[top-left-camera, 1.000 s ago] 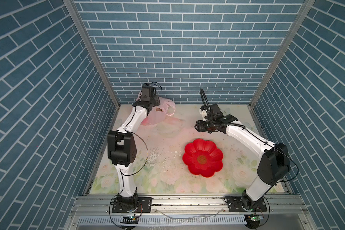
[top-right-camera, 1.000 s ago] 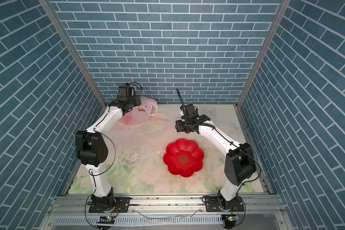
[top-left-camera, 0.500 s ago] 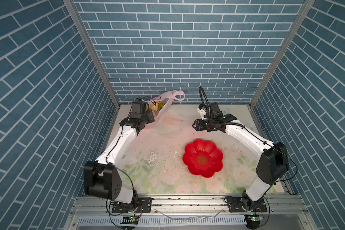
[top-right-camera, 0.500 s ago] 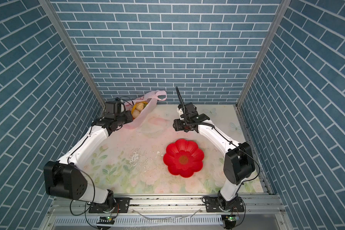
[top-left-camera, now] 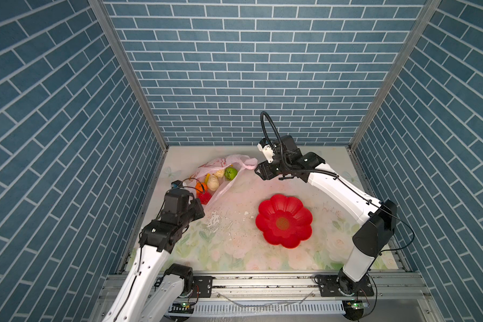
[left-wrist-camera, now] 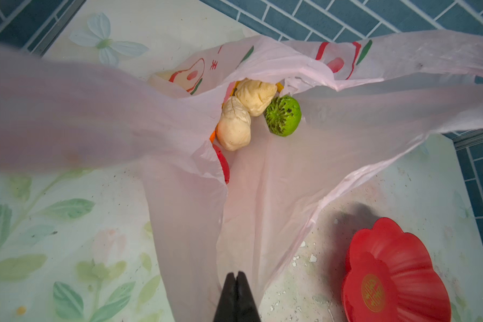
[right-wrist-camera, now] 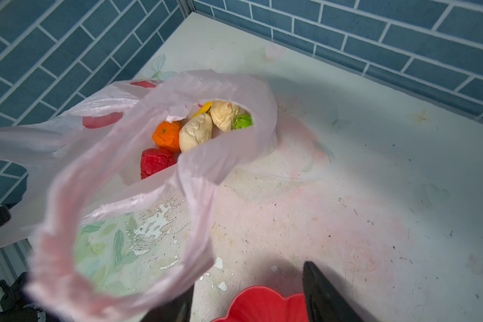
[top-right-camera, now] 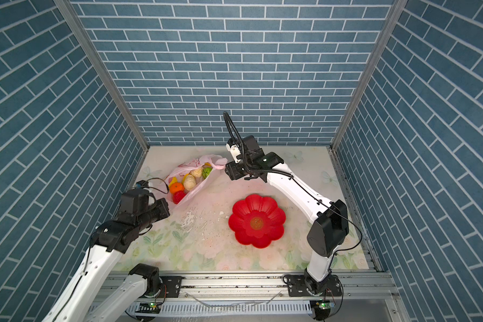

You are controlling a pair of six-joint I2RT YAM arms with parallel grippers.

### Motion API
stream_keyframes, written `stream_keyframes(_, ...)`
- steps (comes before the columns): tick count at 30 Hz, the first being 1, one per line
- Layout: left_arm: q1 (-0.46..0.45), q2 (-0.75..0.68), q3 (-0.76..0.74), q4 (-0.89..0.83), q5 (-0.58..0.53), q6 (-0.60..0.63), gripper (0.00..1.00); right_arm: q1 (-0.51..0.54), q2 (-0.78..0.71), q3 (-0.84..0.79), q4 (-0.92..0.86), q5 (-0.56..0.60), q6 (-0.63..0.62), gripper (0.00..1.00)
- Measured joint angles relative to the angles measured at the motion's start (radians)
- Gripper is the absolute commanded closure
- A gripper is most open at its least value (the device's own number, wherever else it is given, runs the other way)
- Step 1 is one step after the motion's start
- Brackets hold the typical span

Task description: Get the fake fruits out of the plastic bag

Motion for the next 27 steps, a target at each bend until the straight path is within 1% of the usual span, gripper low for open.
stream_keyframes(4,-0.002,-0.139,0.0,-0.108,-0.007,-0.036,1.0,0.014,0.001,0.052,-0.056,0.013,-0.024,0.36)
stream_keyframes(7,-0.005,-0.198,0.0,-0.169,-0.005,-0.064,1.0,0.022,0.0,0.084,-0.105,0.021,-0.037,0.35)
stream_keyframes(15,-0.006,-0.238,0.026,-0.305,0.01,-0.12,1.0,0.032,-0.002,0.222,-0.247,0.055,-0.069,0.36)
stream_keyframes(18,-0.006,-0.239,0.026,-0.337,0.019,-0.14,1.0,0.048,-0.002,0.297,-0.282,0.054,-0.071,0.38)
stream_keyframes(20,-0.007,-0.239,0.026,-0.349,0.025,-0.15,1.0,0.078,0.013,0.389,-0.319,0.052,-0.073,0.4)
stream_keyframes(21,-0.007,-0.239,0.026,-0.354,0.028,-0.153,1.0,0.096,0.027,0.436,-0.332,0.052,-0.076,0.43)
stream_keyframes(25,-0.007,-0.232,0.044,-0.389,0.03,-0.163,1.0,0.2,0.129,0.653,-0.37,0.023,-0.078,0.57)
stream_keyframes(27,-0.007,-0.232,0.056,-0.401,0.027,-0.165,1.0,0.249,0.187,0.71,-0.381,-0.005,-0.077,0.66)
